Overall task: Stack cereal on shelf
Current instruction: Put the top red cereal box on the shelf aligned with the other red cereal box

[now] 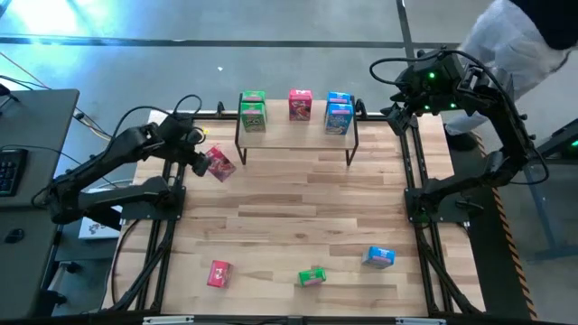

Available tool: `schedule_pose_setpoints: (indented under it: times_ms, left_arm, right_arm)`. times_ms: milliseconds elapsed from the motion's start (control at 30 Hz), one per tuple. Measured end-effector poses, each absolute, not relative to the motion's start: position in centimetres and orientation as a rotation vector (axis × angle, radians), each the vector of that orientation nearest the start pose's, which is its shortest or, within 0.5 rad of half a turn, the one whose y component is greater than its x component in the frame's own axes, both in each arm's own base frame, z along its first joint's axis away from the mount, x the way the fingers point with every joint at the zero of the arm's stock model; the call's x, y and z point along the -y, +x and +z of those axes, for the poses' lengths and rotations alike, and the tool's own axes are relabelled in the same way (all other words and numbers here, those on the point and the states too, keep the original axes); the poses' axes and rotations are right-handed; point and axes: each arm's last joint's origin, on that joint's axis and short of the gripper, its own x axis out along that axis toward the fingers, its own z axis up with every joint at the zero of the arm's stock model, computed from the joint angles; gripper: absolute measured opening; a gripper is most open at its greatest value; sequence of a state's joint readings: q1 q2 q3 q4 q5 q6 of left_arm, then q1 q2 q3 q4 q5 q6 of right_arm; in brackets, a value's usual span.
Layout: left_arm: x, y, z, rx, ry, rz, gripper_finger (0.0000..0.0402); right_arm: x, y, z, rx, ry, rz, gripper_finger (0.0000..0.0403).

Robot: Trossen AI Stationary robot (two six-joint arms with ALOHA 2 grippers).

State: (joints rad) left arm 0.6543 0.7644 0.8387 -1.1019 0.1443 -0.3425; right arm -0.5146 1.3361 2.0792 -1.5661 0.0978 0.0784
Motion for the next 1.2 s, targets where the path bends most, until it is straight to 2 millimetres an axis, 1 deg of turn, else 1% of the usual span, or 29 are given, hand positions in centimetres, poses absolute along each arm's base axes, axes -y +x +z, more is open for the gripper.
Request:
schedule_pose_setpoints:
  times_ms: [133, 267, 467, 667, 967, 1100, 1200]
  left_arm:
    - [-6.1, 9.9, 28.4, -0.869, -0.701, 0.562, 0.0148]
    - [-5.4, 10.6, 28.7, -0.836, -0.678, 0.448, 0.0148]
    - [-4.8, 12.3, 29.8, -0.702, -0.608, 0.298, 0.0148]
    - [-4.1, 13.7, 31.2, -0.548, -0.530, 0.188, 0.0148]
    - [-3.0, 15.3, 33.1, -0.348, -0.450, 0.052, 0.0148]
    - [-2.7, 16.1, 33.5, -0.308, -0.434, 0.014, 0.0148]
    - [-2.6, 16.8, 33.3, -0.311, -0.432, -0.002, 0.0148]
  right_arm:
    - [8.3, 14.1, 49.9, -0.795, 0.245, -0.610, 0.0225]
    - [8.3, 14.1, 49.9, -0.795, 0.245, -0.610, 0.0225]
    - [8.3, 14.1, 49.9, -0.795, 0.244, -0.610, 0.0225]
    - [8.3, 14.1, 49.9, -0.795, 0.244, -0.609, 0.0225]
    - [8.3, 14.1, 49.9, -0.796, 0.244, -0.609, 0.0225]
    - [8.3, 14.1, 49.9, -0.795, 0.245, -0.610, 0.0225]
    - [8.3, 14.1, 49.9, -0.795, 0.244, -0.609, 0.0225]
